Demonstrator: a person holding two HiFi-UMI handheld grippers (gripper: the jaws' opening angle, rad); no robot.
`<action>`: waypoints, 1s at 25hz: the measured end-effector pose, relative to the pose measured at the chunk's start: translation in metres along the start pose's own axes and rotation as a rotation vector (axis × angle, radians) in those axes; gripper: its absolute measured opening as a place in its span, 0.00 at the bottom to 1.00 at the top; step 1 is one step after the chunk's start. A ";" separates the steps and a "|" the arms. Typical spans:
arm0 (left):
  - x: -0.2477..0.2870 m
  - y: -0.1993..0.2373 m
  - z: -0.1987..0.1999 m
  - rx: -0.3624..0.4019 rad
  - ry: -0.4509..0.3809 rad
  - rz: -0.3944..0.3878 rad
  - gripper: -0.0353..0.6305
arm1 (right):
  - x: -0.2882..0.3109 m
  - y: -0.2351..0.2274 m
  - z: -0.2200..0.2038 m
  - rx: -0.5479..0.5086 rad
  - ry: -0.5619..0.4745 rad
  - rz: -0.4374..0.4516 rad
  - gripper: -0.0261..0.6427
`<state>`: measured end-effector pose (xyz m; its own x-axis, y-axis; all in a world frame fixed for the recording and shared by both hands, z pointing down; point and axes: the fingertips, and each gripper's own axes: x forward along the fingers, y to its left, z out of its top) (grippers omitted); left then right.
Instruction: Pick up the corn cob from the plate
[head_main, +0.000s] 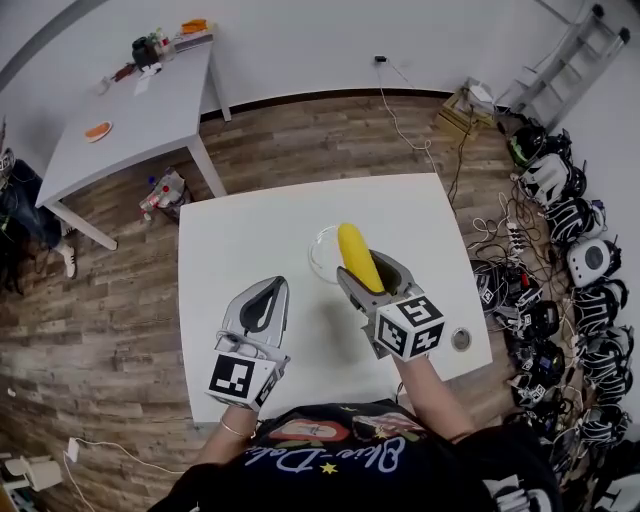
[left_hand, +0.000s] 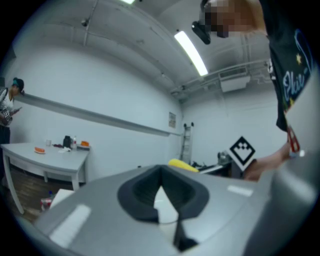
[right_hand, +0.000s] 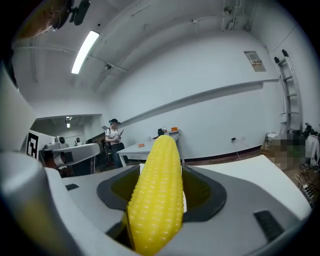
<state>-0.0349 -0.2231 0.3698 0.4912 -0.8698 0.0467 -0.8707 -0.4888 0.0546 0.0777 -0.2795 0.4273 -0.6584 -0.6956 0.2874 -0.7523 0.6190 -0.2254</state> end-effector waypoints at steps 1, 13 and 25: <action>0.000 -0.002 -0.002 0.003 0.005 -0.003 0.04 | -0.007 0.002 0.000 -0.004 -0.012 -0.008 0.44; -0.007 0.005 -0.023 -0.076 0.046 -0.007 0.04 | -0.038 -0.012 -0.027 0.029 0.016 -0.085 0.44; -0.010 -0.004 -0.027 -0.038 0.076 -0.051 0.04 | -0.032 -0.004 -0.023 0.031 0.007 -0.053 0.44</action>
<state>-0.0354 -0.2103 0.3964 0.5366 -0.8355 0.1182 -0.8436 -0.5282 0.0962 0.1022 -0.2517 0.4403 -0.6176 -0.7243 0.3065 -0.7865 0.5698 -0.2384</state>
